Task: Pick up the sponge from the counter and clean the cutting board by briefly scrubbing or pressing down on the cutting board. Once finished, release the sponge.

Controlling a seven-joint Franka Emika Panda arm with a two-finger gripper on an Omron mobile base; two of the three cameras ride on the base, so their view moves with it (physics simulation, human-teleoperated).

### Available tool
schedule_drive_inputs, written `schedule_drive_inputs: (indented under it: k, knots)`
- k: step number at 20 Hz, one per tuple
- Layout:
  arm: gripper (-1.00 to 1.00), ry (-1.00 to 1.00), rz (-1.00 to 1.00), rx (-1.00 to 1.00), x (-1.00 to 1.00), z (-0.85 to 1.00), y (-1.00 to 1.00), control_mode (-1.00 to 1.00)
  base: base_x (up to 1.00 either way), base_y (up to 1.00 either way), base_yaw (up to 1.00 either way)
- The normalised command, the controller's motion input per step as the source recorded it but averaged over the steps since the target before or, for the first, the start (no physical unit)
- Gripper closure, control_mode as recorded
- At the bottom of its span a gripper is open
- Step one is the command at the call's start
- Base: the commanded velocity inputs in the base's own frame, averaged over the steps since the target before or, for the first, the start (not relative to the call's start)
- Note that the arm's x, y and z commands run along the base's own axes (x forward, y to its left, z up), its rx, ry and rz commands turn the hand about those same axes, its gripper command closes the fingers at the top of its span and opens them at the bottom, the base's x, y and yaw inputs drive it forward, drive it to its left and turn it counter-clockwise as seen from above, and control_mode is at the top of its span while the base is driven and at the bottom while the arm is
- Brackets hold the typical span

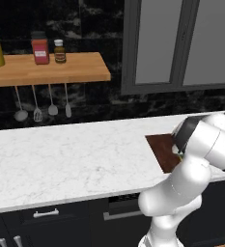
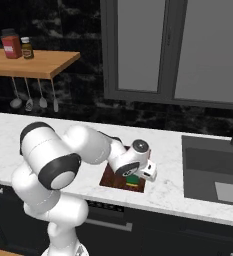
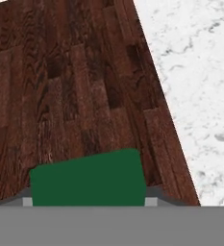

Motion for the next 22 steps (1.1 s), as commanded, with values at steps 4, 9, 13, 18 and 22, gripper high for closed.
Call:
schedule_drive_inputs:
  k: [4,9,13,18,22]
  knots:
    - [1.0,-0.04,0.0,-0.02,0.0,-0.47,-0.06,-1.0,0.0,0.0,0.0]
    - [1.0,-0.03,0.0,-0.01,0.0,-0.3,0.0,-1.0,0.0,0.0,0.0]
    - [1.0,-0.04,-0.01,0.0,0.0,0.22,0.0,-1.0,0.0,0.0,0.0]
    - [1.0,-0.03,-0.02,0.0,0.26,0.21,-0.04,-1.0,0.0,0.0,0.0]
    - [1.0,-0.03,0.0,0.0,0.34,0.0,-0.03,-1.0,0.0,0.0,0.0]
